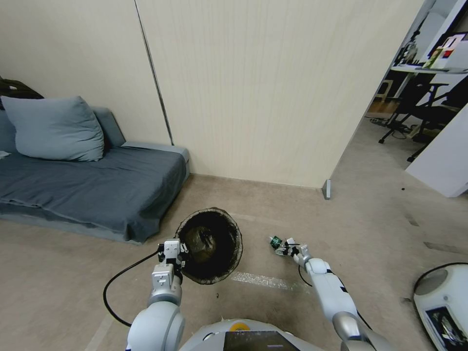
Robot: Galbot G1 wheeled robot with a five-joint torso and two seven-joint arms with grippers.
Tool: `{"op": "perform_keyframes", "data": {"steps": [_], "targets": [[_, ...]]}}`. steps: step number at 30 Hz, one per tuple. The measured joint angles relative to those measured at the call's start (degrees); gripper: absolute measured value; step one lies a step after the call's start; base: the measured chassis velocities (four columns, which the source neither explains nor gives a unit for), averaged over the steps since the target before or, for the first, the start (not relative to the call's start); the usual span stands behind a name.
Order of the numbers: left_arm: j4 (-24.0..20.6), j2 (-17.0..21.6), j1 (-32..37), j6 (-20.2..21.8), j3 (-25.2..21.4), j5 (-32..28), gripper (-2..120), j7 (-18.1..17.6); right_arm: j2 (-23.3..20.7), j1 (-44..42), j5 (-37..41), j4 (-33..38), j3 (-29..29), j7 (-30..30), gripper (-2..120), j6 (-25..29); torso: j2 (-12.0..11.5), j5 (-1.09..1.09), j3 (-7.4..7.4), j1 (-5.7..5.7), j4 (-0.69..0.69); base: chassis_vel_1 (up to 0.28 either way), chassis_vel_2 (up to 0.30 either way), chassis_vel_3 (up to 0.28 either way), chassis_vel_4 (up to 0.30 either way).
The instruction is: Pick up the trash bin, then pick up the garbage from the floor and place it into the trash bin.
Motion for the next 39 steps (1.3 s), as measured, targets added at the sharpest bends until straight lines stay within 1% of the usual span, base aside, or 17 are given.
{"op": "perform_keyframes", "data": {"steps": [1,3,4,6,7,10,11,15,21,26,31,33,34,35,37,38,39], "targets": [[0.0,0.0,0.0,0.0,0.0,0.0,1,0.0,0.0,0.0,0.0,0.0,0.0,0.0,85,0.0,0.0,0.0,0.0,0.0,0.0,0.0,0.0,0.0,0.0],[0.1,-0.1,-0.1,-0.1,0.2,0.2,1,0.1,0.5,-0.6,0.0,0.0,0.6,-0.1,75,0.0,0.0,-0.01,0.0,0.0,0.0,0.0,0.0,0.0,0.0],[0.1,-0.1,-0.1,-0.1,0.2,0.2,1,0.1,0.5,-0.6,0.0,0.0,0.6,-0.1,75,0.0,0.0,-0.01,0.0,0.0,0.0,0.0,0.0,0.0,0.0],[0.3,-0.1,-0.2,-0.1,0.5,0.3,1,0.1,0.7,-0.9,0.1,0.0,1.0,0.0,65,0.2,0.0,-0.05,0.0,-0.01,-0.03,0.0,0.0,0.0,0.0],[0.3,-0.1,-0.2,-0.1,0.5,0.3,1,0.1,0.7,-0.9,0.1,0.0,1.0,0.0,65,0.2,0.0,-0.05,0.0,-0.01,-0.03,0.0,0.0,0.0,0.0],[0.4,-0.2,-0.3,-0.2,0.8,0.4,1,0.2,1.0,-1.2,0.2,0.3,1.4,0.0,50,0.3,0.0,-0.01,-0.01,-0.01,-0.01,0.0,0.0,0.0,0.0],[0.4,-0.2,-0.3,-0.2,0.8,0.4,1,0.2,1.0,-1.2,0.2,0.3,1.4,0.0,50,0.3,0.0,-0.01,-0.01,-0.01,-0.01,0.0,0.0,0.0,0.0],[0.4,-0.2,-0.4,-0.3,0.8,0.4,1,0.2,0.8,-1.6,0.3,1.0,1.4,0.0,35,0.3,0.0,0.02,0.0,-0.01,0.02,0.0,0.0,0.0,0.0],[0.8,-0.2,-0.6,-0.4,1.2,0.4,1,0.3,0.7,-3.1,1.5,3.0,1.2,0.6,25,0.8,0.0,0.04,0.0,0.0,0.01,0.0,0.0,0.0,0.0],[1.5,-0.2,-0.8,-0.7,1.4,0.4,1,0.4,0.8,-4.4,4.3,6.3,1.3,1.5,25,2.9,0.0,0.0,0.0,0.0,0.0,0.0,0.0,0.0,0.0],[2.2,-0.1,-1.2,-0.7,1.3,-0.2,1,0.5,1.0,-6.9,7.2,13.7,0.6,2.3,25,5.1,0.0,0.0,0.0,0.0,0.01,0.0,0.0,0.0,0.0],[3.3,0.4,-1.6,-0.7,1.3,-2.5,1,0.6,1.0,-9.5,9.2,21.0,0.0,2.4,25,5.2,0.0,0.02,0.01,0.0,0.0,0.0,0.0,0.0,0.0],[3.3,0.4,-1.6,-0.7,1.3,-2.5,1,0.6,1.0,-9.5,9.2,21.0,0.0,2.4,25,5.2,0.0,0.02,0.01,0.0,0.0,0.0,0.0,0.0,0.0],[3.8,0.5,-1.6,-0.6,1.3,-2.9,1,0.7,1.0,-10.5,9.7,23.8,-0.2,2.4,25,5.1,0.0,0.01,0.01,0.0,0.0,0.0,0.0,0.0,0.0],[4.9,0.8,-1.7,-0.6,1.5,-3.4,1,0.7,0.9,-13.3,11.6,32.1,-0.6,2.4,25,4.7,0.0,-0.01,0.0,0.0,0.01,0.0,0.0,0.0,0.0],[4.9,0.8,-1.7,-0.6,1.5,-3.4,1,0.7,0.9,-13.3,11.6,32.1,-0.6,2.4,25,4.7,0.0,-0.01,0.0,0.0,0.01,0.0,0.0,0.0,0.0],[5.4,0.9,-1.8,-0.6,1.7,-3.6,1,0.8,0.8,-15.1,12.7,37.0,-0.9,2.4,25,4.5,0.0,0.01,0.0,0.0,0.01,0.0,0.0,0.0,0.0]]}}
